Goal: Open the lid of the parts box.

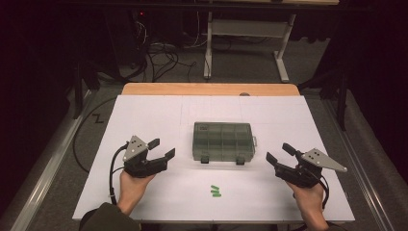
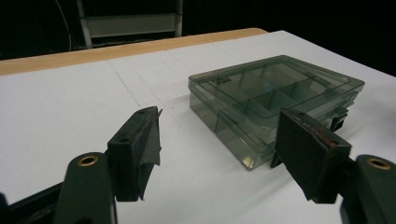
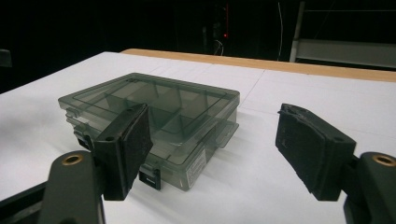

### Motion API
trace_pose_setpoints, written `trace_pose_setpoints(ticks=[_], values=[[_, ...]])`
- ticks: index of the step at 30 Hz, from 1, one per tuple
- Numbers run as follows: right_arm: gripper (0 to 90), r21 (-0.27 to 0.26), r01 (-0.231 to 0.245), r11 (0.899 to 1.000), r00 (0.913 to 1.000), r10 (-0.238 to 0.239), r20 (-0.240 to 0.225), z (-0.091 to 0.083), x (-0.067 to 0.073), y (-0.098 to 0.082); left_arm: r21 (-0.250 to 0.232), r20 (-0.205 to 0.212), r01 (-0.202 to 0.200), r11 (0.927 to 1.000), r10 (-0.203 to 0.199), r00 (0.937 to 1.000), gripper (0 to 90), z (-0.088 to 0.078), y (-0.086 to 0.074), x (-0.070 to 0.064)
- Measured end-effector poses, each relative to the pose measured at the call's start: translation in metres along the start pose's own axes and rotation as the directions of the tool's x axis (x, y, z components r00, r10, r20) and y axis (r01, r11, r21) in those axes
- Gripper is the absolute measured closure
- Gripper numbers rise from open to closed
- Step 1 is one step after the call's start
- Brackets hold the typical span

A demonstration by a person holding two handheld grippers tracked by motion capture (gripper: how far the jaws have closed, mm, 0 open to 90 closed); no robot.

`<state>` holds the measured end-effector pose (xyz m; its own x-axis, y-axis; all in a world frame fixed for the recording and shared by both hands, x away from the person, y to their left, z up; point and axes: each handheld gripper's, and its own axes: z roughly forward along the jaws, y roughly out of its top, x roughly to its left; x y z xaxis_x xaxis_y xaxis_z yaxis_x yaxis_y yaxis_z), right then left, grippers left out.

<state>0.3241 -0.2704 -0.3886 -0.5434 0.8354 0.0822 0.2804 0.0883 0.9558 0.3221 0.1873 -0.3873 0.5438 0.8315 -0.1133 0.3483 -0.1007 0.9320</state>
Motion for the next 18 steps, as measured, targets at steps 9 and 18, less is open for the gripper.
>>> trace_pose_setpoints(ticks=[9,18], values=[[28.6,0.014,0.012,1.000,0.9998,-0.012,-0.018,0.011,0.004,0.004,-0.005,0.013,0.002,1.0000,-0.002,0.9999,31.6,0.008,0.004,-0.003],[28.6,0.025,0.020,0.999,0.9992,-0.019,-0.036,0.021,0.008,0.009,-0.007,0.018,-0.002,1.0000,0.002,0.9998,31.6,0.016,0.009,-0.005]])
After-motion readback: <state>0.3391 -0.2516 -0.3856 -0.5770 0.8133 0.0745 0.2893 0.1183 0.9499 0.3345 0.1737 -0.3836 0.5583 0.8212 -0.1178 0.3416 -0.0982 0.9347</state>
